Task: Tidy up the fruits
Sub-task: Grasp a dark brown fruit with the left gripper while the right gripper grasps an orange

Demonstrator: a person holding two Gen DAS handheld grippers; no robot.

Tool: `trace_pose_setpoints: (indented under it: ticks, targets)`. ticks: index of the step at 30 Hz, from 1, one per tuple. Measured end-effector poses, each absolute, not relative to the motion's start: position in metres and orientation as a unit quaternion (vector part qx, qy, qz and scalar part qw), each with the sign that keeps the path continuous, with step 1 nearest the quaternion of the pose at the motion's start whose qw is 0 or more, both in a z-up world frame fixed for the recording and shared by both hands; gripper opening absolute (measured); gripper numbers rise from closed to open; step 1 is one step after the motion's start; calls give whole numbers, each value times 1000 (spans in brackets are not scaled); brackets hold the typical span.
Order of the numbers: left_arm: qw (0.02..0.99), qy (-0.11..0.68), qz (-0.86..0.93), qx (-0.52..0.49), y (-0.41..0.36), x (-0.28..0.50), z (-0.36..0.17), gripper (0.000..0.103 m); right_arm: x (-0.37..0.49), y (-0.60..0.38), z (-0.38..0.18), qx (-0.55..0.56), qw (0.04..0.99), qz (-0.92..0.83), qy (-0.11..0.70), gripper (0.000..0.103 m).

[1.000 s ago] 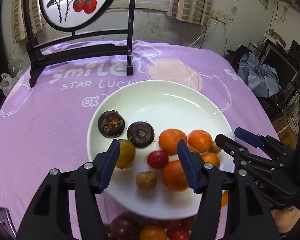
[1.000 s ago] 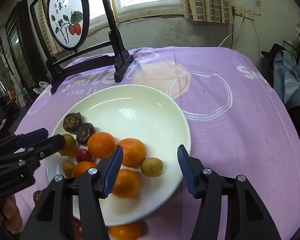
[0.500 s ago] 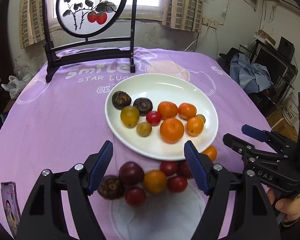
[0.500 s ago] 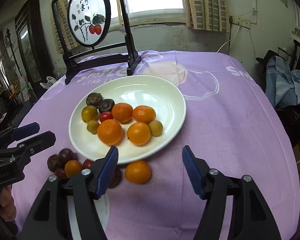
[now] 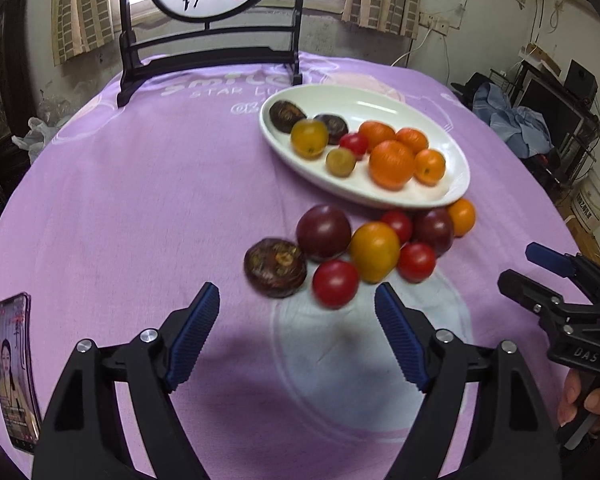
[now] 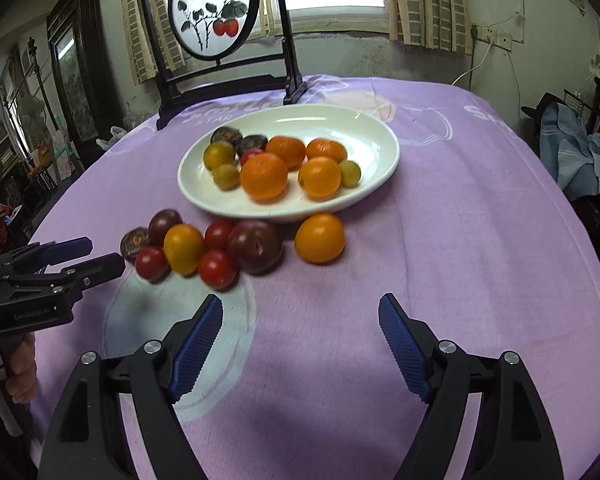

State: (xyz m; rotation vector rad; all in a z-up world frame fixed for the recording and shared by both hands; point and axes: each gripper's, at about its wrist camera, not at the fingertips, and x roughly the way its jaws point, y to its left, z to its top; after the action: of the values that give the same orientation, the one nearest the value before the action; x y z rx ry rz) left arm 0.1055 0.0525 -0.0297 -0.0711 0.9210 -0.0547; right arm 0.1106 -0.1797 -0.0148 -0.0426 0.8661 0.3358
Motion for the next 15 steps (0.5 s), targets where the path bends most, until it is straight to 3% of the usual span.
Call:
trace_pose_setpoints:
  ticks: [13,15]
  targets:
    - [884,468,-18,-4,65,112,-56,78,107,-179,-30,-7,883,175,435,82]
    - [881,473,-10,11,68,115,-59,73,106,-178,-30,-5,883,178,434,82]
